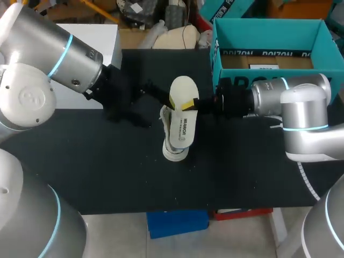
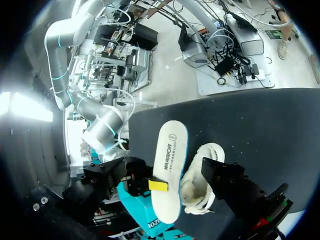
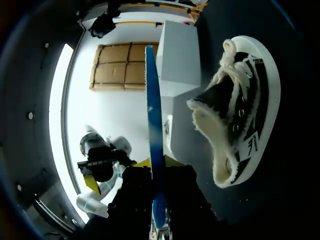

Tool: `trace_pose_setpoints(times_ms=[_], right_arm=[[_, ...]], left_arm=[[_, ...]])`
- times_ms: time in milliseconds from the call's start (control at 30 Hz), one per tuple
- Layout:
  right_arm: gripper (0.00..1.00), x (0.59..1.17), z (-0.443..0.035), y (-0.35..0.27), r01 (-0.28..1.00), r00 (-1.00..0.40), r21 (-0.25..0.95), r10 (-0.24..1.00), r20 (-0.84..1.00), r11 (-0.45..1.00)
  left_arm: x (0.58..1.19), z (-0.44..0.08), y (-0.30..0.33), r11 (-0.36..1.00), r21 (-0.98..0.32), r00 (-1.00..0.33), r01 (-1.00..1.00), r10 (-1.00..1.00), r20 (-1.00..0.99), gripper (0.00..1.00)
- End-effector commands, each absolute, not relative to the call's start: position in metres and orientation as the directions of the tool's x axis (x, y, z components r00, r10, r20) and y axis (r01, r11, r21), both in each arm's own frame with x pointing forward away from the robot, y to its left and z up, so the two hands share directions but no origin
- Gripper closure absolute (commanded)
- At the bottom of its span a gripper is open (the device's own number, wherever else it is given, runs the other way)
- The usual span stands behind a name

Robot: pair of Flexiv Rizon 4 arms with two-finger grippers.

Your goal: Take the shoe out of the shoebox, open the shoe tongue, remove and reinsert the insole, then place the shoe into the shoebox

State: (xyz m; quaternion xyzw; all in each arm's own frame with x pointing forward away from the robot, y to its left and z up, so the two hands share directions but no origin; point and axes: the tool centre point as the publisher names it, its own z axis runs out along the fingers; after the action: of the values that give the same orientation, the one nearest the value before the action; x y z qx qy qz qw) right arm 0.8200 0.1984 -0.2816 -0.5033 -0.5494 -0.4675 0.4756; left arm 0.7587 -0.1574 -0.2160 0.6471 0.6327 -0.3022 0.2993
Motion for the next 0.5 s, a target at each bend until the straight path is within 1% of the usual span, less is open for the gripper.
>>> trace_pose_setpoints(times_ms=[33, 100, 167, 367, 500], right_arm=[[1.00, 0.819, -0.281, 0.199, 0.998, -0.041, 0.036, 0.110, 0.993, 0.052], [1.00, 0.819, -0.281, 0.199, 0.998, -0.041, 0.036, 0.110, 0.993, 0.052], [1.00, 0.819, -0.281, 0.199, 0.998, -0.041, 0.036, 0.110, 0.993, 0.052], [1.00, 0.819, -0.281, 0.199, 0.998, -0.041, 0.036, 0.110, 0.993, 0.052], [1.00, 0.819, -0.281, 0.199, 0.998, -0.041, 0.036, 0.110, 0.993, 0.052]], left_arm=[[0.753, -0.227, -0.155, -0.025, 0.052, 0.057, 0.998, 0.335, -0.940, 0.00], [0.750, -0.230, -0.153, -0.010, 0.080, 0.079, 0.997, 0.296, -0.952, 0.00], [0.750, -0.234, -0.153, -0.001, 0.069, 0.067, 0.998, 0.242, -0.968, 0.00], [0.755, -0.240, -0.152, 0.029, 0.144, 0.138, 0.989, 0.146, -0.980, 0.00], [0.756, -0.241, -0.152, 0.040, 0.137, 0.130, 0.990, 0.135, -0.982, 0.00]])
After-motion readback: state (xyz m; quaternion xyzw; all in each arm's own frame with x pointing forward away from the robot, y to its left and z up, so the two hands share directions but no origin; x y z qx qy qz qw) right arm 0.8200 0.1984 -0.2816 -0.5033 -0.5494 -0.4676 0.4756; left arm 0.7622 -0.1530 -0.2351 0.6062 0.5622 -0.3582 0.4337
